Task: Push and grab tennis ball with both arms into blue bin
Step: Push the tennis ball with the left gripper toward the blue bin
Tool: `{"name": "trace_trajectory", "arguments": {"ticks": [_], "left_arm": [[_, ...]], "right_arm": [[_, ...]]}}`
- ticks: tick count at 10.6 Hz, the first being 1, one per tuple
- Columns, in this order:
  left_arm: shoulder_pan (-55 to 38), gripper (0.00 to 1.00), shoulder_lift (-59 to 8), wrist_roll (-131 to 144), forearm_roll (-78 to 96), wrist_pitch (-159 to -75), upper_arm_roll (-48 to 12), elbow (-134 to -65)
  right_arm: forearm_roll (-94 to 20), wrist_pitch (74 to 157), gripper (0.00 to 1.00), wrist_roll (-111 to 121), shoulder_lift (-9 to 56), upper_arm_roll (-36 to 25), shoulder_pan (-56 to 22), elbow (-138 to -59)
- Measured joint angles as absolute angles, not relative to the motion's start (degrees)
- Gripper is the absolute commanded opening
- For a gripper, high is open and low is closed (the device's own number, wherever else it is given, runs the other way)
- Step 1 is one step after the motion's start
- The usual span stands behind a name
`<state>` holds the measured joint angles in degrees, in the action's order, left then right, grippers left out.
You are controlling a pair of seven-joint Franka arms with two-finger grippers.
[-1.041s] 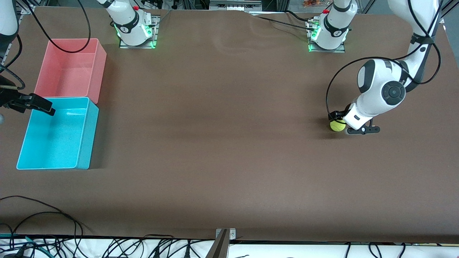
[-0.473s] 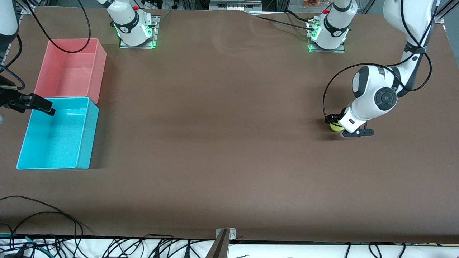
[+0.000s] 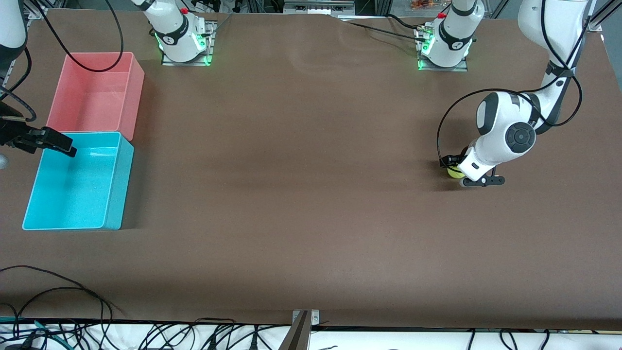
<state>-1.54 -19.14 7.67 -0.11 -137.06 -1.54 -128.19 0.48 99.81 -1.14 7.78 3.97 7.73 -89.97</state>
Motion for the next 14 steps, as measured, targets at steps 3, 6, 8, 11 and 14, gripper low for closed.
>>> {"name": "trace_trajectory", "arguments": {"ticks": [3, 6, 8, 11, 14], "left_arm": [[-1.52, 1.00, -19.50, 7.67, -0.11, -137.16, -1.53, -127.86], [-1.50, 1.00, -17.77, 7.63, -0.11, -134.26, -1.52, -127.12], [-1.49, 0.49, -14.83, 7.62, -0.11, -130.53, -1.50, -127.08], [-1.14, 0.00, -11.07, 2.85, -0.15, -125.24, -1.47, -127.10], [-0.09, 0.00, -9.31, -7.08, -0.16, -124.18, -1.45, -127.21]], "right_arm": [[0.48, 99.81, 1.00, -1.14, 7.78, 3.99, 7.73, -89.98], [0.09, 99.81, 1.00, -1.14, 7.79, 3.99, 7.74, -89.98], [-0.28, 99.81, 1.00, -1.14, 7.83, 3.99, 7.74, -89.98], [-0.35, 99.81, 1.00, -1.14, 7.91, 4.00, 7.66, -89.98], [-0.36, 99.81, 1.00, -1.14, 7.91, 4.00, 7.64, -89.97]]}}
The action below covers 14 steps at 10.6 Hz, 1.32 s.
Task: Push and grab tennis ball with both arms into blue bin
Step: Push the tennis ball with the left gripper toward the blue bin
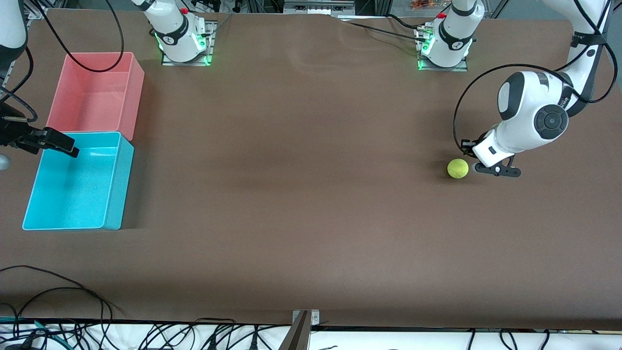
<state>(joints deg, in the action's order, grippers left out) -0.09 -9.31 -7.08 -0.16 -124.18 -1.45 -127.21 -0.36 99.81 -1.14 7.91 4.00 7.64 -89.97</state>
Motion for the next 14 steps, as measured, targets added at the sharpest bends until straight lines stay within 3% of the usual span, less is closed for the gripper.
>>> {"name": "trace_trajectory", "arguments": {"ticks": [3, 14], "left_arm": [[0.37, 0.00, -9.35, -27.46, -0.19, -125.03, -1.41, -127.38], [6.01, 0.00, -16.71, -87.32, -1.53, -143.02, -0.86, -128.79]], "right_arm": [[-0.37, 99.81, 1.00, -1.14, 7.91, 4.00, 7.64, -89.98], [-2.28, 99.81, 1.00, -1.14, 8.63, 3.98, 7.72, -89.98]]}}
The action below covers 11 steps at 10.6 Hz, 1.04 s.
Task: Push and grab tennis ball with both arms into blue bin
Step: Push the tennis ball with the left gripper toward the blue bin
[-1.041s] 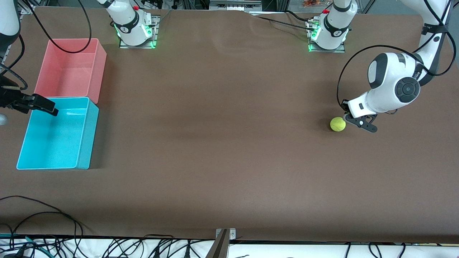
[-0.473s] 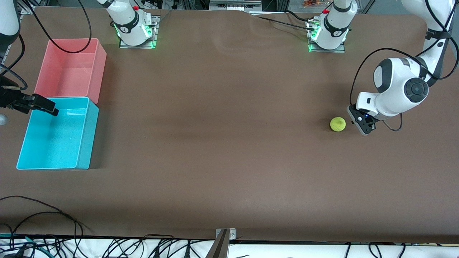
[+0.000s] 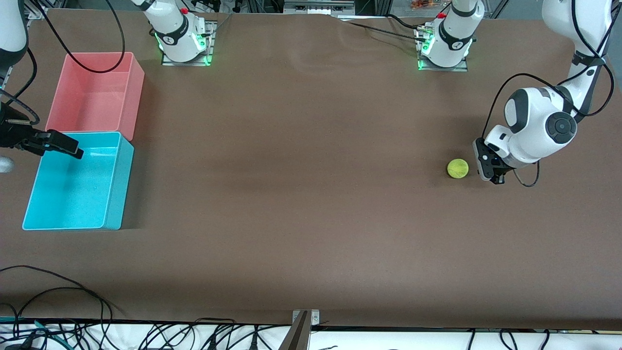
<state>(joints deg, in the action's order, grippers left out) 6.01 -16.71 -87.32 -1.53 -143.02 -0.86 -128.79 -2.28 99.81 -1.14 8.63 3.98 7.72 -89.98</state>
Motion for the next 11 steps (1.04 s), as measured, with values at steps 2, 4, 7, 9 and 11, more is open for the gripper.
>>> {"name": "trace_trajectory", "arguments": {"ticks": [2, 4, 7, 9, 11], "left_arm": [[6.26, 0.00, -17.68, -88.51, -1.53, -143.17, -0.70, -129.19], [6.71, 0.00, -18.52, -88.57, -1.53, -145.06, -0.69, -131.20], [6.90, 0.00, -19.18, -88.57, -1.53, -146.08, -0.69, -132.11], [6.85, 0.00, -19.24, -87.82, -1.53, -146.22, -0.74, -132.12], [6.60, 0.00, -19.56, -86.38, -1.53, -146.25, -0.94, -132.13]], "right_arm": [[-2.50, 99.76, 1.00, -1.14, 8.67, 3.98, 7.73, -89.98], [-2.52, 99.67, 1.00, -1.14, 8.71, 3.98, 7.72, -89.98], [-2.54, 99.65, 1.00, -1.14, 8.72, 3.98, 7.74, -89.98], [-2.56, 99.65, 1.00, -1.14, 8.72, 3.97, 7.78, -89.98], [-2.59, 99.65, 1.00, -1.14, 8.72, 3.97, 7.78, -89.98]]}}
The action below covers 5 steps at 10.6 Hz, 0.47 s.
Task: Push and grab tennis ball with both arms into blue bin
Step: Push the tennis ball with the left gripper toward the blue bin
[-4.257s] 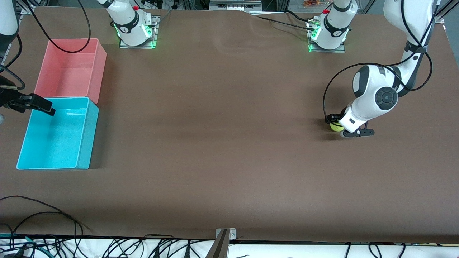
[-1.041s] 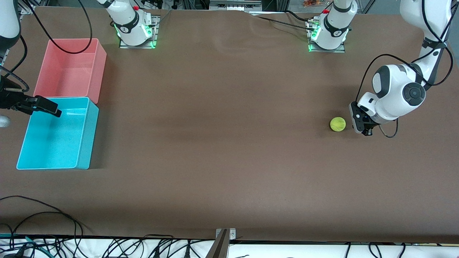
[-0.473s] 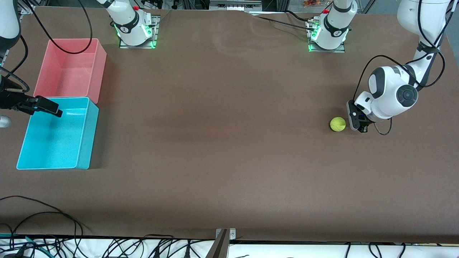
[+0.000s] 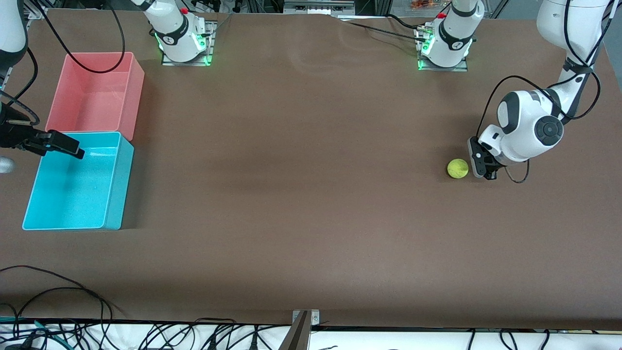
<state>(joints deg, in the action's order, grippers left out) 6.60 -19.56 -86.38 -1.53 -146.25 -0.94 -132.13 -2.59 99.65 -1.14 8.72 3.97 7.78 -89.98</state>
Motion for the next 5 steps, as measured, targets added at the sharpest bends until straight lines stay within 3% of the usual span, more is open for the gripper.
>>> {"name": "trace_trajectory", "arguments": {"ticks": [5], "left_arm": [[-1.40, 0.00, -20.38, -67.75, -1.52, -148.41, -4.78, -131.90]], "right_arm": [[-2.64, 99.65, 1.00, -1.14, 8.73, 3.97, 7.82, -89.98]]}}
